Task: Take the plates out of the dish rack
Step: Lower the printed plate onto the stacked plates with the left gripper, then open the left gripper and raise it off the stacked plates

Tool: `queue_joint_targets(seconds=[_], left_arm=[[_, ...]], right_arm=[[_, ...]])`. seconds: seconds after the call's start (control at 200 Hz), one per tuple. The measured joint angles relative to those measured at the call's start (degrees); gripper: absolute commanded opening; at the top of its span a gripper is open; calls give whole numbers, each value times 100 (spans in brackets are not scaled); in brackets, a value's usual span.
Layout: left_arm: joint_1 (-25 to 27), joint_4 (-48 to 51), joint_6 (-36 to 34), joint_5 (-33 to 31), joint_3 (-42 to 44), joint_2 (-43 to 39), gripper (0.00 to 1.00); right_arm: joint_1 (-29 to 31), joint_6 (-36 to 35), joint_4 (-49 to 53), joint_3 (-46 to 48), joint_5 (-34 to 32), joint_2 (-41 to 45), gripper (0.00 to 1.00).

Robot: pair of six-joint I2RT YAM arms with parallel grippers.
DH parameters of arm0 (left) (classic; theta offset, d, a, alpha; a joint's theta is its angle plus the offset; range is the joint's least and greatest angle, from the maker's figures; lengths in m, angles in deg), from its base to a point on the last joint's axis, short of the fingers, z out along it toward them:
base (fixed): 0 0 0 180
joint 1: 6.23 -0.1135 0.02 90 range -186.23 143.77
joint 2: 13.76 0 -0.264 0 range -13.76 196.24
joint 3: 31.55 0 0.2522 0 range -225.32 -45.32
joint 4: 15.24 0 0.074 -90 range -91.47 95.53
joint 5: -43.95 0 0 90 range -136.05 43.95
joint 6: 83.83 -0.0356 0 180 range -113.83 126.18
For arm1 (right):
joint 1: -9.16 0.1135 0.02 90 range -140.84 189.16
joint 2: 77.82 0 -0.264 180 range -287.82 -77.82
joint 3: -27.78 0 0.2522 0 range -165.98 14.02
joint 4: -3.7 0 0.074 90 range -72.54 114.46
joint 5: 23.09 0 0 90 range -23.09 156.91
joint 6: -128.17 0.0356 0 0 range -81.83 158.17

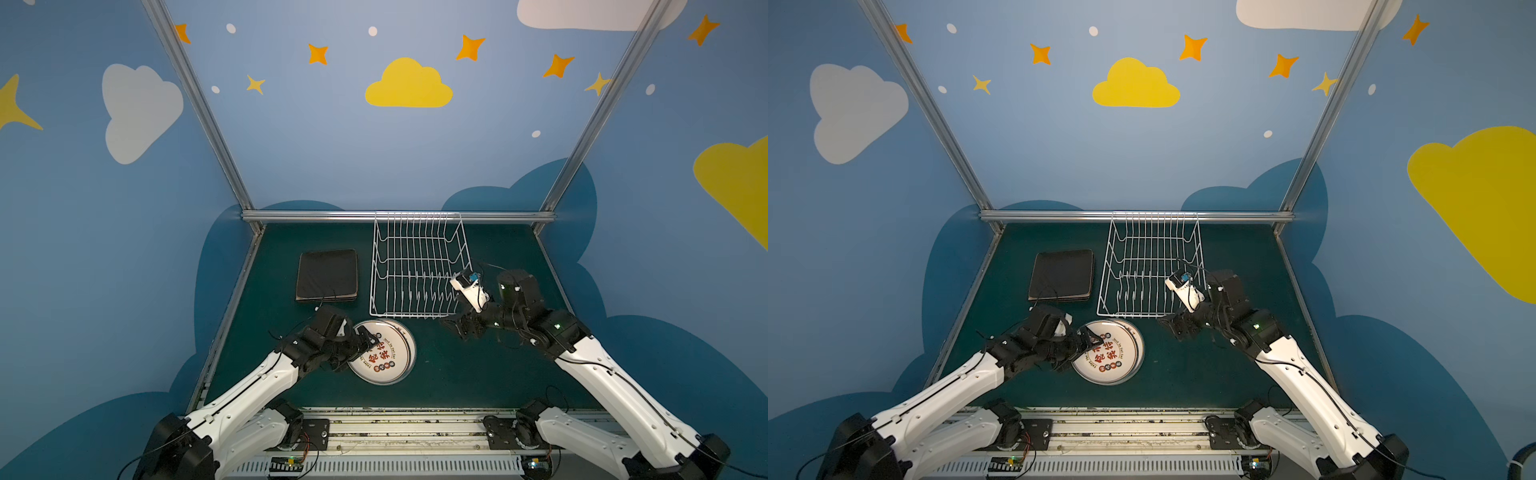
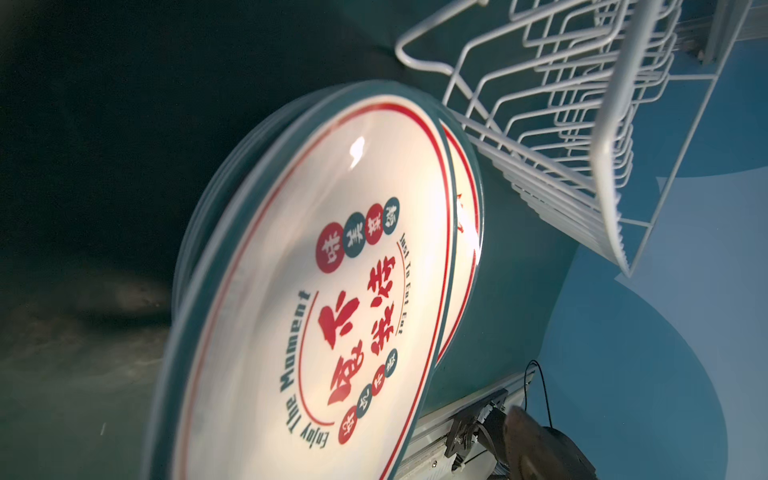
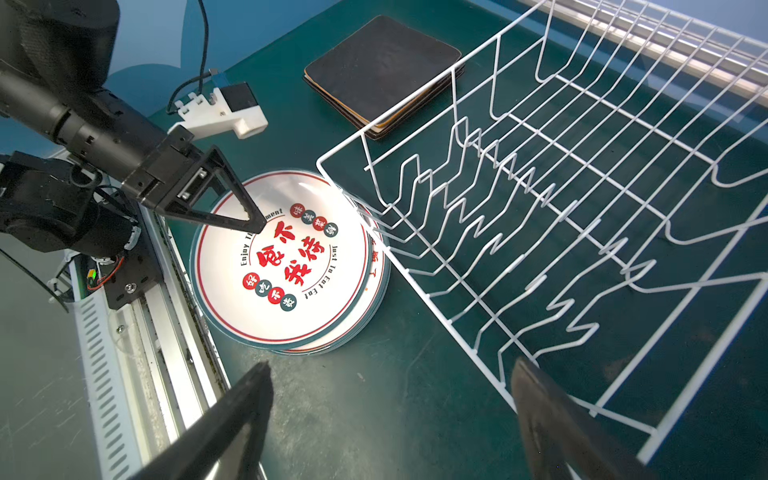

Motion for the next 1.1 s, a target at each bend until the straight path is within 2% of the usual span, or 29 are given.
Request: queue_joint_targets(seconds=[0.596,1.096], left_arm=[[11,1099,-726,-173,-1220,1362,99],[262,1659,-1154,-293,-1716,2151,99]], right_arm=[[9,11,-9,-9,0,-2,89],[9,4,-9,-9,-4,9,89]])
